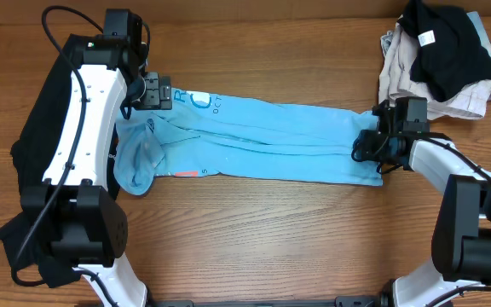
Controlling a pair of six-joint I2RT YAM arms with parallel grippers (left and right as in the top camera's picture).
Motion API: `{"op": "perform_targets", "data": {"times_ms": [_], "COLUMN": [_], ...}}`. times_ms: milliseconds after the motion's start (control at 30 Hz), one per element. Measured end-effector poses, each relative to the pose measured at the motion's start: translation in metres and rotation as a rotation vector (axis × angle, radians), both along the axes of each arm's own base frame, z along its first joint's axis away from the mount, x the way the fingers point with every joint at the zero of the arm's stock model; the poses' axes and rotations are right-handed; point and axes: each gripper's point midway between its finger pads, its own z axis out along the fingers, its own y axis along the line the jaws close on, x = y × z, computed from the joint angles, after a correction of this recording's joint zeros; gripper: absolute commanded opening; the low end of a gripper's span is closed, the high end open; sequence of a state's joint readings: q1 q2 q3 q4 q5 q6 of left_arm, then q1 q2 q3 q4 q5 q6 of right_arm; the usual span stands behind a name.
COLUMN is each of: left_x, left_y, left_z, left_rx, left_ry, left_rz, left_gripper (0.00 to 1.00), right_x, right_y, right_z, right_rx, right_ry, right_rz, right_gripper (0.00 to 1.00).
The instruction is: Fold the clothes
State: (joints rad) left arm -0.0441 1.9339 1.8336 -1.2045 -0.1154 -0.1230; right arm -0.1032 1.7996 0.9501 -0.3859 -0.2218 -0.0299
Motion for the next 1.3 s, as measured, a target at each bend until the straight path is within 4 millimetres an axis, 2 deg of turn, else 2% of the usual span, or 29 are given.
{"op": "perform_targets", "data": {"times_ms": [200, 300, 400, 500, 633, 733, 800, 900, 1000, 1100, 1133, 1167, 1233, 1300], "left_x": [-0.002, -0.004, -0.006, -0.012, -0.018, -0.019, -0.019, -0.019, -0.019, -0.018, -0.017, -0.017, -0.017, -0.017], "left_y": [0.0, 0.0, 0.001, 0.002, 0.004, 0.008, 0.011, 0.018, 0.021, 0.023, 0.023, 0.023, 0.023, 0.023], "left_z": [0.0, -0.001, -0.002, -0.001, 0.006, 0.015, 0.019, 0.022, 0.022, 0.022, 0.022, 0.023, 0.023, 0.023], "left_rx": [0.0, 0.001, 0.005, 0.013, 0.022, 0.027, 0.032, 0.038, 0.042, 0.046, 0.046, 0.046, 0.046, 0.046], "left_ry": [0.007, 0.017, 0.027, 0.05, 0.071, 0.069, 0.069, 0.066, 0.065, 0.06, 0.059, 0.058, 0.057, 0.057], "left_rz": [0.0, 0.0, 0.0, 0.001, -0.01, -0.02, -0.028, -0.031, -0.027, -0.024, -0.024, -0.025, -0.027, -0.027], "left_gripper": [1.0, 1.0, 1.0, 1.0, 1.0, 1.0, 1.0, 1.0, 1.0, 1.0, 1.0, 1.0, 1.0, 1.0], "right_x": [-0.007, -0.02, -0.038, -0.048, -0.034, -0.023, -0.017, -0.011, -0.009, -0.008, -0.007, -0.007, -0.005, -0.003], "right_y": [0.002, -0.006, -0.023, -0.044, -0.068, -0.069, -0.065, -0.05, -0.019, 0.026, 0.048, 0.056, 0.085, 0.111], "right_z": [-0.003, -0.002, 0.003, 0.027, 0.078, 0.115, 0.131, 0.142, 0.142, 0.143, 0.143, 0.144, 0.144, 0.142], "right_rx": [0.053, 0.085, 0.114, 0.134, 0.124, 0.111, 0.104, 0.094, 0.089, 0.081, 0.074, 0.073, 0.062, 0.055], "right_ry": [0.035, 0.11, 0.207, 0.253, 0.181, 0.119, 0.095, 0.078, 0.084, 0.081, 0.074, 0.071, 0.049, 0.034], "right_rz": [-0.04, -0.095, -0.172, -0.25, -0.292, -0.272, -0.249, -0.195, -0.11, 0.007, 0.06, 0.077, 0.133, 0.18], "right_gripper": [0.04, 0.04, 0.04, 0.04, 0.04, 0.04, 0.04, 0.04, 0.04, 0.04, 0.04, 0.04, 0.04, 0.11]}}
